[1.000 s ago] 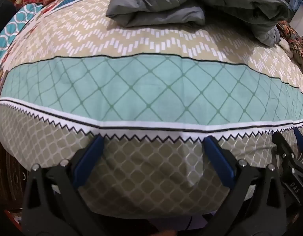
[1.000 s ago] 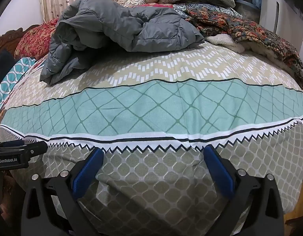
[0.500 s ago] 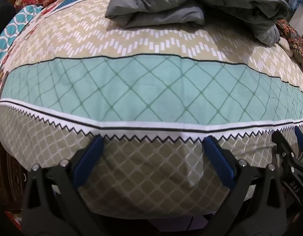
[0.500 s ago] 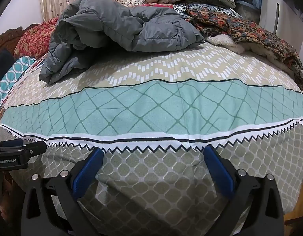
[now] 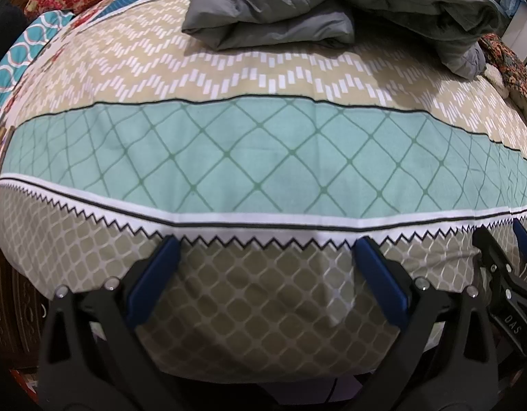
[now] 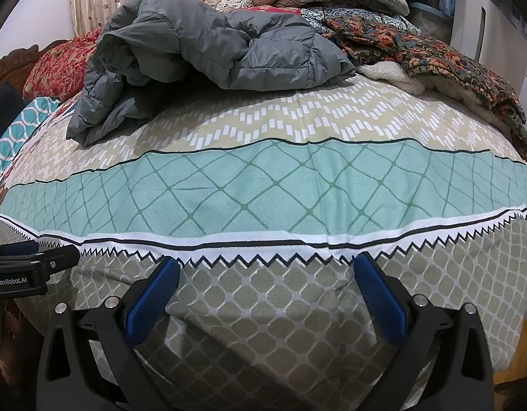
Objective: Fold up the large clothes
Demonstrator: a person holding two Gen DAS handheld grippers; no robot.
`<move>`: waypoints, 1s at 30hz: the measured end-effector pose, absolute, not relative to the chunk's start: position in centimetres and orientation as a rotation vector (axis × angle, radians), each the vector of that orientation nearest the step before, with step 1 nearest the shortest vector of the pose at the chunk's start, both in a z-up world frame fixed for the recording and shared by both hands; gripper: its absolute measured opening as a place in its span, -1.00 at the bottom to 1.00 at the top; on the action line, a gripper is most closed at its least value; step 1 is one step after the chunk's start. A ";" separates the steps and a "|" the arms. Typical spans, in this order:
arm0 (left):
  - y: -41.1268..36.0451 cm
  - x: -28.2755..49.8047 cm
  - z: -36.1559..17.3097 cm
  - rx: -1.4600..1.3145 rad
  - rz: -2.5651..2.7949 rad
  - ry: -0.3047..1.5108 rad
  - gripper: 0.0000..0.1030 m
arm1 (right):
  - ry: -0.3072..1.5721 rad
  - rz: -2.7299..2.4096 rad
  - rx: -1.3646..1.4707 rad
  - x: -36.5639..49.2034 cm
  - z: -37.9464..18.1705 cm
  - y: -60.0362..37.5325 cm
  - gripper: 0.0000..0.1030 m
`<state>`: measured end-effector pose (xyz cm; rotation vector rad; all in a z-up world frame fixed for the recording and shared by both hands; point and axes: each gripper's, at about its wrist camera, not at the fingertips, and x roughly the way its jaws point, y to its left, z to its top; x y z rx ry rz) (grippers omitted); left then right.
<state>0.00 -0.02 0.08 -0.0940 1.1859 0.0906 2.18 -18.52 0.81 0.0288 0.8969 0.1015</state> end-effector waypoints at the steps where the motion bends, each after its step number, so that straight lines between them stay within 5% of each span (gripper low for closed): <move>1: 0.0 0.0 0.1 -0.095 0.091 1.186 0.91 | 0.896 0.102 0.029 2.2 0.8 -18.6 -0.54; 20: 0.2 0.1 -0.1 -0.092 0.091 1.184 0.91 | 0.916 0.135 -0.005 2.8 1.9 -18.3 -0.54; 30: -0.3 1.7 1.1 0.007 0.037 1.157 0.91 | 0.742 0.164 -0.194 5.7 7.6 -19.0 -0.54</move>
